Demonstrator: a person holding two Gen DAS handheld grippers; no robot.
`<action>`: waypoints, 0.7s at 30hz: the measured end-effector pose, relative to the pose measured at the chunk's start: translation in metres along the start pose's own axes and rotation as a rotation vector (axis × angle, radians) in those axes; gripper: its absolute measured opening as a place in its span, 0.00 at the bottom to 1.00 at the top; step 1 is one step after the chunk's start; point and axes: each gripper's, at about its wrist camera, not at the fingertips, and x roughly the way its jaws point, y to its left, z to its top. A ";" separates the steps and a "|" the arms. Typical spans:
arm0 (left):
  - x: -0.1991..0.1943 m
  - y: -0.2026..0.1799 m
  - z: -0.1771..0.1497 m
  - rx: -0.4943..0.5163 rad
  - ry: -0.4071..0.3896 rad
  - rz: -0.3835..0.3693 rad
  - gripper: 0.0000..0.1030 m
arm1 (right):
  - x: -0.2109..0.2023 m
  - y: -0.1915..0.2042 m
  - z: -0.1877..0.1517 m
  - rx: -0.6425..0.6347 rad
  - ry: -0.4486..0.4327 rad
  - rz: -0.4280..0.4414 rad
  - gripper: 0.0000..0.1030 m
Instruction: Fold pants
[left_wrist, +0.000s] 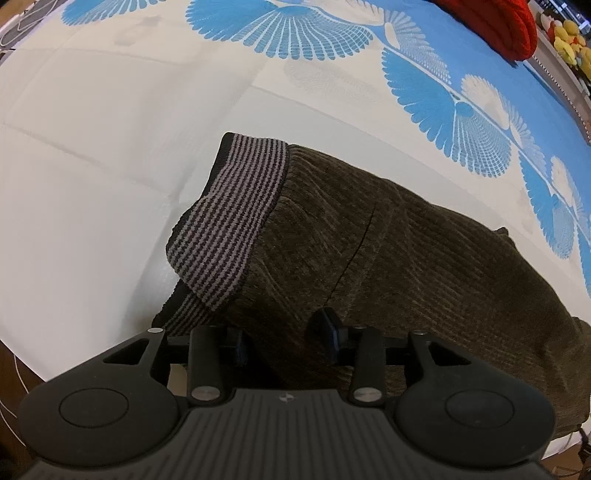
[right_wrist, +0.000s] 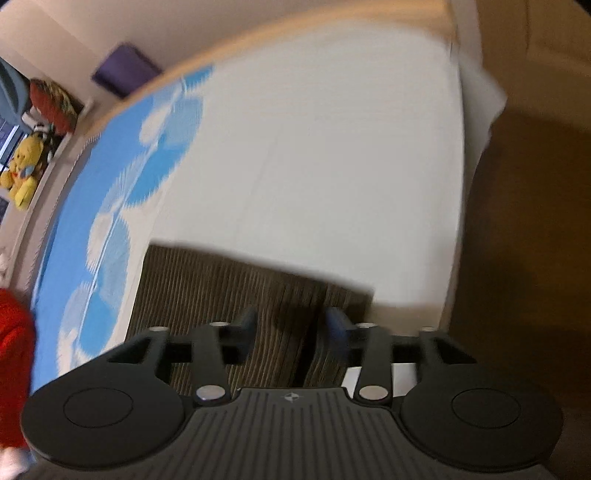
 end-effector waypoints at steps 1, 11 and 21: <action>-0.001 0.000 0.000 -0.003 -0.001 0.000 0.44 | 0.002 0.001 -0.002 -0.002 0.024 0.006 0.46; -0.004 0.003 -0.001 0.003 -0.017 0.019 0.17 | 0.026 0.026 -0.013 -0.110 0.069 -0.046 0.07; -0.080 0.022 -0.019 -0.024 -0.244 -0.159 0.11 | -0.044 0.041 -0.005 -0.120 -0.228 0.180 0.04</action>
